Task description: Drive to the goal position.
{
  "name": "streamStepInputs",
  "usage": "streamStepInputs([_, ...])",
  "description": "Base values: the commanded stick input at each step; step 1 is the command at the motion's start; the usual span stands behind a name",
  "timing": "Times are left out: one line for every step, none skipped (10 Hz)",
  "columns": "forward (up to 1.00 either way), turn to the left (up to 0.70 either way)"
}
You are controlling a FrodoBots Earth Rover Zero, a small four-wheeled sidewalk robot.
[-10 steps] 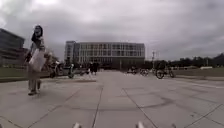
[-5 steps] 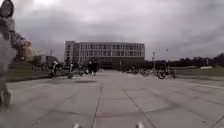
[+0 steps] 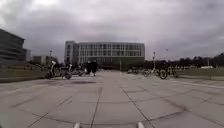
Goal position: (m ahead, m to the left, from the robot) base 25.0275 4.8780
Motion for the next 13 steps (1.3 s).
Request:
streamStepInputs([0.45,0.0])
streamStepInputs([0.45,0.0])
streamStepInputs([0.45,0.0])
streamStepInputs([0.45,0.0])
streamStepInputs([0.45,0.0])
streamStepInputs([0.45,0.0])
streamStepInputs([0.45,0.0])
streamStepInputs([0.45,0.0])
streamStepInputs([0.45,0.0])
streamStepInputs([0.45,0.0])
streamStepInputs([0.45,0.0])
streamStepInputs([0.45,0.0])
streamStepInputs([0.45,0.0])
